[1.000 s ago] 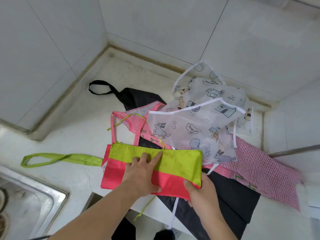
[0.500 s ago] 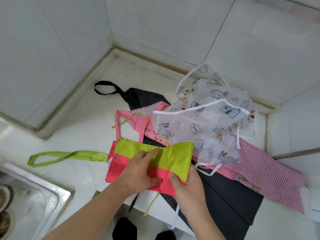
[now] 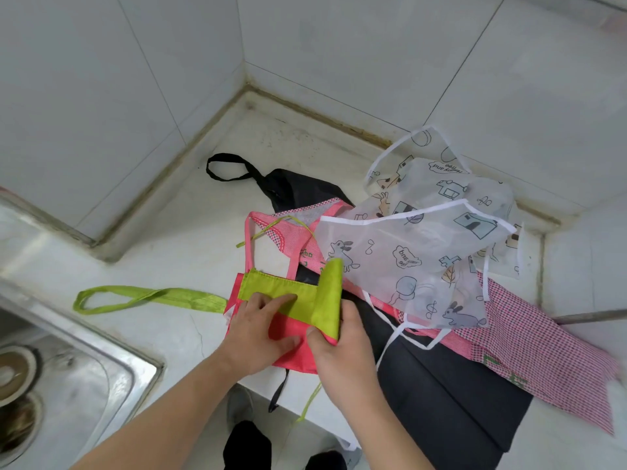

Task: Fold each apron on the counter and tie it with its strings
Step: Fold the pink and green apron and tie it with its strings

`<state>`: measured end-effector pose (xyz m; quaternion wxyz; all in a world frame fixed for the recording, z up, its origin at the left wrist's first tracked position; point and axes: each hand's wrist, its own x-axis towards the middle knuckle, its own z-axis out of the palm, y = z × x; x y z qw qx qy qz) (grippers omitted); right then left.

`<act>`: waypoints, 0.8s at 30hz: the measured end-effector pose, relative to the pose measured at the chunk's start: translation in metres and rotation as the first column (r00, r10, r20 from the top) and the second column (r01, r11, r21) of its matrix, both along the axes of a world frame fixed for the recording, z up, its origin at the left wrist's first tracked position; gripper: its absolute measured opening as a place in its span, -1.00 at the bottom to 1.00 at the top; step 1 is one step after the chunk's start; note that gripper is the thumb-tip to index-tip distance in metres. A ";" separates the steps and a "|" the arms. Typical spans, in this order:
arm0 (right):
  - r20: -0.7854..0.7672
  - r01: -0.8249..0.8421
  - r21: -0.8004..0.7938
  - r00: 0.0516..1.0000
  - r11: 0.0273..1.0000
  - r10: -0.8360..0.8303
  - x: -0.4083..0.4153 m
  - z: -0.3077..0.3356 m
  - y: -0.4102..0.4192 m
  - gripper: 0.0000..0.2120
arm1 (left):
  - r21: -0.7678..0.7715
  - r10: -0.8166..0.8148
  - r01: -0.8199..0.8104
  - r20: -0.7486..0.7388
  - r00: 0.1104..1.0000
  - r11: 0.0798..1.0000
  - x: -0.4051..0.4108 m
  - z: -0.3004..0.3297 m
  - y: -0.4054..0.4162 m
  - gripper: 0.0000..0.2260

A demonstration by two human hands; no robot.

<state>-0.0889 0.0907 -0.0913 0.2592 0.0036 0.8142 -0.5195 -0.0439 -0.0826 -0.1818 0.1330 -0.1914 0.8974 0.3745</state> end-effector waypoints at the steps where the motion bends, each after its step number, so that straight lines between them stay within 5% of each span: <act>1: 0.007 -0.028 0.003 1.000 1.000 0.028 0.001 -0.002 -0.011 -0.74 | 0.178 0.135 -0.133 -0.001 0.991 0.975 0.000 0.000 -0.004 -0.50; 2: 0.016 -0.060 0.014 0.998 0.998 0.060 0.002 -0.005 -0.022 -0.73 | 0.386 0.278 -0.277 0.054 0.959 0.880 -0.001 0.003 -0.008 -0.67; 4: 0.016 -0.127 0.061 0.992 0.990 0.127 0.006 -0.014 -0.043 -0.71 | 0.678 0.426 -0.443 0.208 0.881 0.586 -0.004 0.011 -0.017 -0.62; 7: 0.018 -0.271 0.216 0.962 0.938 0.274 0.014 -0.031 -0.068 -0.58 | 0.789 0.470 -0.479 0.280 0.837 0.384 -0.003 0.021 -0.029 -0.47; 8: 0.049 -0.323 0.245 0.946 0.914 0.321 0.016 -0.035 -0.073 -0.53 | 0.773 0.491 -0.497 0.281 0.825 0.393 -0.003 0.023 -0.030 -0.51; 11: 0.174 -0.451 0.187 0.889 0.872 0.423 0.020 -0.040 -0.077 -0.38 | 0.382 0.423 -0.416 0.071 0.903 0.825 -0.001 0.018 -0.034 -0.66; 12: 0.158 -0.472 0.177 0.880 0.864 0.448 0.021 -0.041 -0.074 -0.37 | 0.218 0.398 -0.395 0.030 0.917 0.892 -0.001 0.014 -0.034 -0.73; 14: 0.011 -0.466 0.242 0.878 0.851 0.478 0.022 -0.040 -0.061 -0.50 | 0.086 0.393 -0.389 -0.036 0.919 0.917 -0.002 0.013 -0.034 -0.74; 18: -0.351 -0.197 0.543 0.830 0.816 0.434 0.019 -0.050 -0.032 -0.63 | -0.270 0.278 -0.315 -0.169 0.946 0.910 0.002 0.009 -0.030 -0.89; 21: -0.181 -0.186 0.551 0.925 0.813 0.334 0.016 -0.056 -0.027 -0.56 | -0.379 0.261 -0.252 -0.031 0.965 0.890 0.007 0.005 -0.033 -0.79; 24: -0.086 -0.074 0.455 0.988 0.888 0.126 0.007 -0.061 -0.027 -0.59 | -0.397 0.211 -0.220 -0.067 0.975 0.891 0.014 -0.003 -0.039 -0.75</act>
